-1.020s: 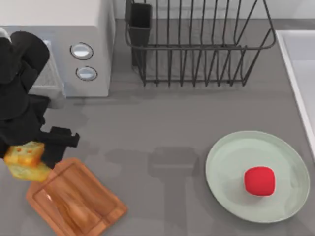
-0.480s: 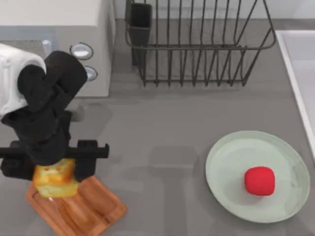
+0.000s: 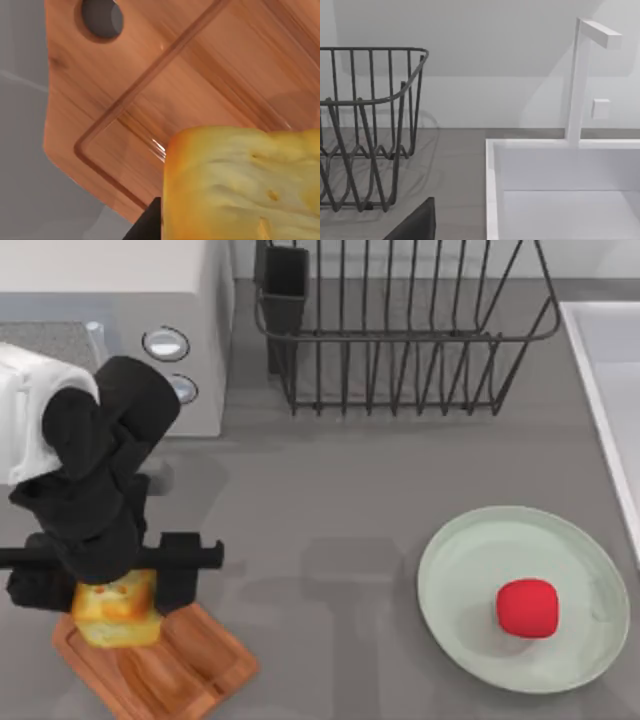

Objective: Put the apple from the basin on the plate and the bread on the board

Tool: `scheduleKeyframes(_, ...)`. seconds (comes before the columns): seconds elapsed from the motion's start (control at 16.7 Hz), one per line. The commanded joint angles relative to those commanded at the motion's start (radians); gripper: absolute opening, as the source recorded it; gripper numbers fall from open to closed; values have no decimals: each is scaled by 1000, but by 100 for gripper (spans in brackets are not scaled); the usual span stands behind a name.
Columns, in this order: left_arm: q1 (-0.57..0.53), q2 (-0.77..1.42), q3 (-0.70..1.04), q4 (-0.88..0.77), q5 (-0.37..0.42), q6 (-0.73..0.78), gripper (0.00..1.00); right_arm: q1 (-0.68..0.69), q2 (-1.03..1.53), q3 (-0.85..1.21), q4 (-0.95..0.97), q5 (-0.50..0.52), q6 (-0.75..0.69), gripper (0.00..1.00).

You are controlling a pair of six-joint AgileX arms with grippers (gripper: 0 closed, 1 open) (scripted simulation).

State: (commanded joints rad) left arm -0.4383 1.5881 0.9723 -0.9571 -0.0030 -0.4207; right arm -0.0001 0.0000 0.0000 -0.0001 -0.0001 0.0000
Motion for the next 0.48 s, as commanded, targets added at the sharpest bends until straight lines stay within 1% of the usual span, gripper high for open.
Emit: scheduleKeyframes(0.48,-1,39,-70,116,1,1,0,0,0,0,0,0,0,100)
